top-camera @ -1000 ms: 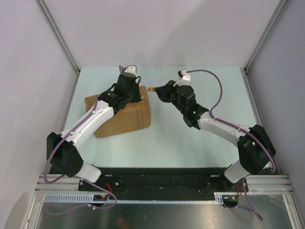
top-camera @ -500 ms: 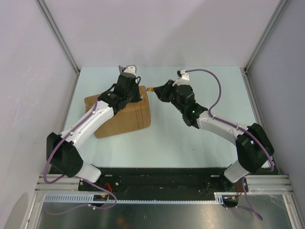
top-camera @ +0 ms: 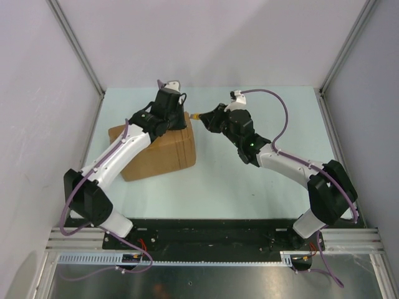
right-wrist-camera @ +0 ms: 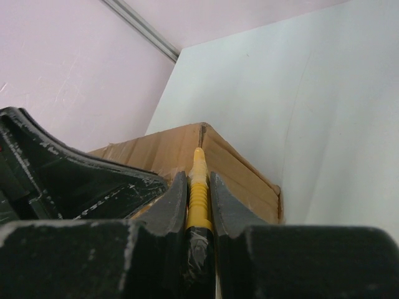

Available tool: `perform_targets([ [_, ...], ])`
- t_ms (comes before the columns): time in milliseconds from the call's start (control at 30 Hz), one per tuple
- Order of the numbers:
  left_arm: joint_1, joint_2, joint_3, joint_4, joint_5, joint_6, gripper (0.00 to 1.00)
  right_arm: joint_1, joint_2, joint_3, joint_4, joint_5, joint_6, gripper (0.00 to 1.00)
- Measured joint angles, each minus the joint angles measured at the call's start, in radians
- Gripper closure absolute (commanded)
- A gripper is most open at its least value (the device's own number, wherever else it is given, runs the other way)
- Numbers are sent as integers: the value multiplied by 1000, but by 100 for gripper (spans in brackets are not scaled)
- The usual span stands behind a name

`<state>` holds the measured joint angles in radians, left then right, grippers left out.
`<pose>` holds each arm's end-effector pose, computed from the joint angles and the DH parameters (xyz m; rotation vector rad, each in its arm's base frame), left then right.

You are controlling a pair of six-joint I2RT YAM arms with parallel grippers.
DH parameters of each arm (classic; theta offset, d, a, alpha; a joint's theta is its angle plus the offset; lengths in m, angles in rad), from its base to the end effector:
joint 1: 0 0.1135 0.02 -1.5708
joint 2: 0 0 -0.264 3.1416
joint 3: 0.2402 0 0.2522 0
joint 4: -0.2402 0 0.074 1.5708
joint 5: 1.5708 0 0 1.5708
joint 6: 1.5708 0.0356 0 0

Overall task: Unpack the express box
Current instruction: Cut the express box at the center of the board.

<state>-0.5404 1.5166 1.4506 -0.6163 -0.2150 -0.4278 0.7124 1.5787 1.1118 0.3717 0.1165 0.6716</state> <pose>0.2942 -0.1676 0.3522 0.0112 2.2497 -0.2831 0.2878 0.2431 0.3104 0.0572 1.7541 0.9379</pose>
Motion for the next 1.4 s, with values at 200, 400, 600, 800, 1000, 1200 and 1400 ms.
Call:
perform_targets([
  [200, -1, 68, 41, 2, -1, 0, 82, 0, 6, 3, 4, 2, -21, 100],
  [400, -2, 56, 2, 44, -31, -8, 83, 1, 13, 9, 2, -2, -29, 100],
  [600, -7, 24, -61, 95, -63, -40, 84, 2, 13, 11, -8, -16, -36, 100],
  [800, -4, 23, -74, 102, -69, -79, 87, 5, 8, 11, -18, -23, -36, 100],
  [1000, 2, 28, -82, 97, -49, -117, 90, 8, -13, 0, -45, -24, -32, 100],
  [1200, 13, 28, -101, 110, -9, -151, 93, 8, -46, -50, -26, -16, -18, 100],
  [1400, 39, 29, -116, 127, 43, -172, 93, 10, -64, -74, -17, -13, -18, 100],
])
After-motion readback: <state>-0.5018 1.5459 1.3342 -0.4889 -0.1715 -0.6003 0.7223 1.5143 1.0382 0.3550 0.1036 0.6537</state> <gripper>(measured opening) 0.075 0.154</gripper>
